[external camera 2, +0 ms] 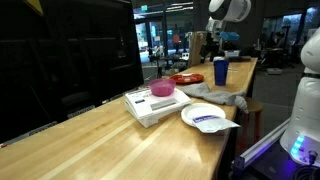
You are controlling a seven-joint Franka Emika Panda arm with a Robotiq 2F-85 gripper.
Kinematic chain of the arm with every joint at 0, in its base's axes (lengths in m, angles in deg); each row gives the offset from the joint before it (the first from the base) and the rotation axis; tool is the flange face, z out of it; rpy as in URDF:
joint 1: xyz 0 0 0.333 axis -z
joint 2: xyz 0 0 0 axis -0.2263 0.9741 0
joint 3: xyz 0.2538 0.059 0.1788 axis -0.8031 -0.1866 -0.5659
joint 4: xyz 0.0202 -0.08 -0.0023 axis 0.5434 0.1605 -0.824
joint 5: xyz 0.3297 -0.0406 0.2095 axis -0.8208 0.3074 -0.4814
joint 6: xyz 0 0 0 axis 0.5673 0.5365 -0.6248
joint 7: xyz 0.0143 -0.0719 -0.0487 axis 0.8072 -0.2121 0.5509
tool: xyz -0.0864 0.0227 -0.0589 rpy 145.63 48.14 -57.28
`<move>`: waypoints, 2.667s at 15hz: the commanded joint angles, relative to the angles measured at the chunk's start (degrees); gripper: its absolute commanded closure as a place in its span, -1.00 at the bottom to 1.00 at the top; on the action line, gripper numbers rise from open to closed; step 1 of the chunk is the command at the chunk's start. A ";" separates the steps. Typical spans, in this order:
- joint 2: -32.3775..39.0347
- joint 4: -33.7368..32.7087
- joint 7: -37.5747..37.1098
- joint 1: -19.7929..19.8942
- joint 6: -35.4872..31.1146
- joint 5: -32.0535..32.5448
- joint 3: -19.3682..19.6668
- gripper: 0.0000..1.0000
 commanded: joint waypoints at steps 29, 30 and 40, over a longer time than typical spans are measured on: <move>14.81 -6.66 4.57 -7.44 3.06 -13.93 -6.75 -1.00; 15.79 -7.51 3.77 -7.23 3.85 -14.05 -7.42 -1.00; 20.70 -17.49 -1.73 -6.28 12.57 -14.84 -11.37 -1.00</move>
